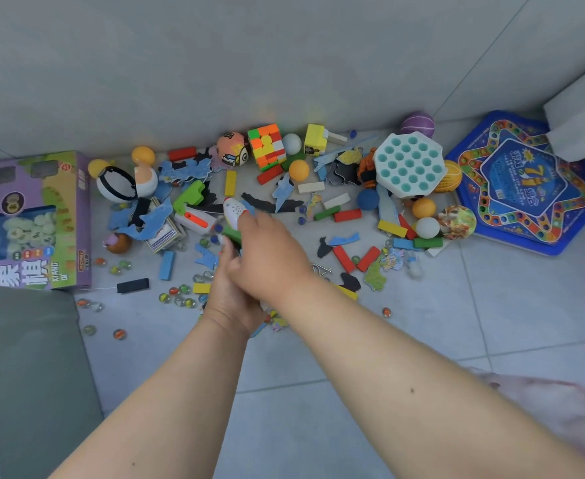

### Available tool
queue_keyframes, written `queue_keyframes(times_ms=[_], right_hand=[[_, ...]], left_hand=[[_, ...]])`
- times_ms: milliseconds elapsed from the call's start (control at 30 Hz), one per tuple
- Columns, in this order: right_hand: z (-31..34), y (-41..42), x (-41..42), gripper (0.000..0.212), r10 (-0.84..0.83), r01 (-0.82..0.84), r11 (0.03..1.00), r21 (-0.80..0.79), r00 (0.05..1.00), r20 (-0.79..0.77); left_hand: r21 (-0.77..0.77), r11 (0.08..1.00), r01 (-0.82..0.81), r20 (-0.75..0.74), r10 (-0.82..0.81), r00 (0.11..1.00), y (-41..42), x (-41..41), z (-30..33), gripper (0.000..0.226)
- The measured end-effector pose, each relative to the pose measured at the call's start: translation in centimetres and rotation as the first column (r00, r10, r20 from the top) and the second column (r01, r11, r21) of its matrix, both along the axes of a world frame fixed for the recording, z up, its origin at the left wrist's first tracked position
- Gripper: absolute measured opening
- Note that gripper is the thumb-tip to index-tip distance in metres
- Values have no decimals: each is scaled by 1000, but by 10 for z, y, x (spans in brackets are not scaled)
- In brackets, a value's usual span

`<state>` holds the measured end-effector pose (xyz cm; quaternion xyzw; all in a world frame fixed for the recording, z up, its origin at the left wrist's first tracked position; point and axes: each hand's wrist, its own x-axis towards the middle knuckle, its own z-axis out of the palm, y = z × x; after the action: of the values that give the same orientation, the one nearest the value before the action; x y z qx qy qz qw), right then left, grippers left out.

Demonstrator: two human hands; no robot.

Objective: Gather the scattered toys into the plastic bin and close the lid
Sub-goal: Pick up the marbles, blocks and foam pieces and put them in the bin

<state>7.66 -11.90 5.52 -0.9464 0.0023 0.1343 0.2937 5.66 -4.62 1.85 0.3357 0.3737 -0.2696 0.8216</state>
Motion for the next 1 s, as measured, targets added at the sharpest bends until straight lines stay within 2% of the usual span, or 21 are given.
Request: queue_keyframes(times_ms=[100,200,267,333,400,467,533,600,667,733,833,1000], right_hand=[[1,12,-14,32,-25,31,999,-41,990,141],[-1,19,-23,30,-90,108,993,-36,936,340],[2,20,-26,32,-149,120,988,93,877,457],[7,7,-26,35,-190,72,972,224,804,563],[3,-20,-20,30,-341,196,936,294,716,608],[-13,-57,-11,19,-603,499,798,339,667,437],[-42,-92,-10,18,-749,727,662,181,641,168],[-68,-116,-17,29,-742,739,670,-67,664,-91],[-82,-126,-24,40,-670,638,742,-207,697,-255],[-90,-128,-27,45,-623,560,782,-274,722,-301],[-95,-131,-23,37,-619,557,783,-276,744,-252],[-102,-142,-10,35,-699,683,708,-176,647,-304]], left_hand=[[-100,990,-102,28,105,994,3,2,9,60],[-69,990,-121,83,127,988,6,2,10,57],[-58,991,-123,114,129,985,8,4,12,50],[-60,993,-100,124,107,987,10,8,13,54],[-70,997,-41,74,46,996,14,12,15,57],[-35,999,2,50,0,999,19,13,11,61],[-12,1000,15,38,-15,999,20,12,11,58],[-15,1000,19,34,-18,999,19,11,14,58],[-10,1000,30,29,-30,999,19,10,13,58],[-17,999,31,32,-31,999,18,8,12,59],[-60,997,41,34,-39,999,18,5,6,64],[-106,992,66,11,-65,998,19,0,-1,65]])
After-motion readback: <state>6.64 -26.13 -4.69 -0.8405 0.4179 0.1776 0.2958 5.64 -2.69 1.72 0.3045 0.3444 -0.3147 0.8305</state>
